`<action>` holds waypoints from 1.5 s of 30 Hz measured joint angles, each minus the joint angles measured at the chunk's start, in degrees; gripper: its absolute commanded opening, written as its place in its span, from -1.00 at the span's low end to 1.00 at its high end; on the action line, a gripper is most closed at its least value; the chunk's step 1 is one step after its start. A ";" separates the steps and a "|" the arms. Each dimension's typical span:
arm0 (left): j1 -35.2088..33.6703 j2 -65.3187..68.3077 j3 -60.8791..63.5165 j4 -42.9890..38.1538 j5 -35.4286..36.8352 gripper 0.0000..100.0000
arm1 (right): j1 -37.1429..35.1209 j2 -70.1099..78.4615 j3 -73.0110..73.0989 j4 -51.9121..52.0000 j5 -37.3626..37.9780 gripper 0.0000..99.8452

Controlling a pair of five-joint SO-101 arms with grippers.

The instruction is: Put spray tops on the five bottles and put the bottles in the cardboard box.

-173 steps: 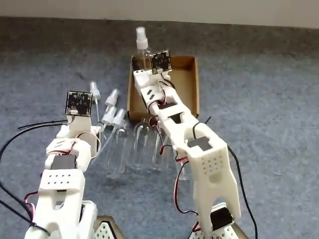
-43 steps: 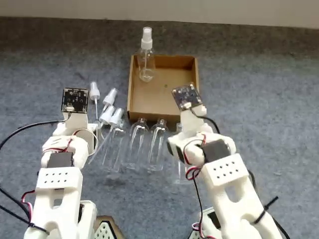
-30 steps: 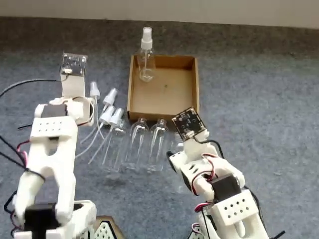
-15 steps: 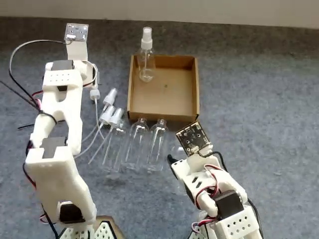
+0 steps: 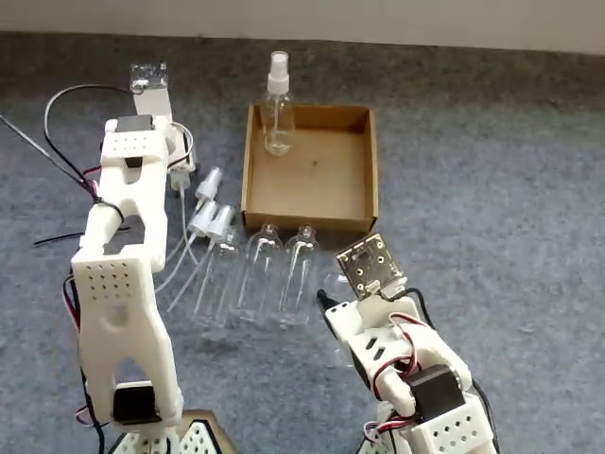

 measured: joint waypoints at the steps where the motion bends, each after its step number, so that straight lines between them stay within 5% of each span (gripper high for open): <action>1: 0.00 0.97 -0.79 0.00 -0.09 -0.83 | 0.00 0.00 0.00 0.00 0.00 -0.99; 9: 0.53 3.69 -7.82 5.89 -0.18 -0.94 | 0.00 0.00 0.00 0.00 0.00 -0.99; 27: -2.81 -14.33 -37.89 39.82 -0.18 -0.94 | 0.00 0.00 0.00 0.00 0.00 -0.99; 36: -0.70 -41.67 -10.99 40.18 0.18 -0.94 | 0.00 0.00 0.00 0.00 0.00 -0.99; 45: 16.88 -72.35 20.04 27.69 0.18 -0.94 | 0.00 0.00 0.00 -5.01 -5.27 -0.99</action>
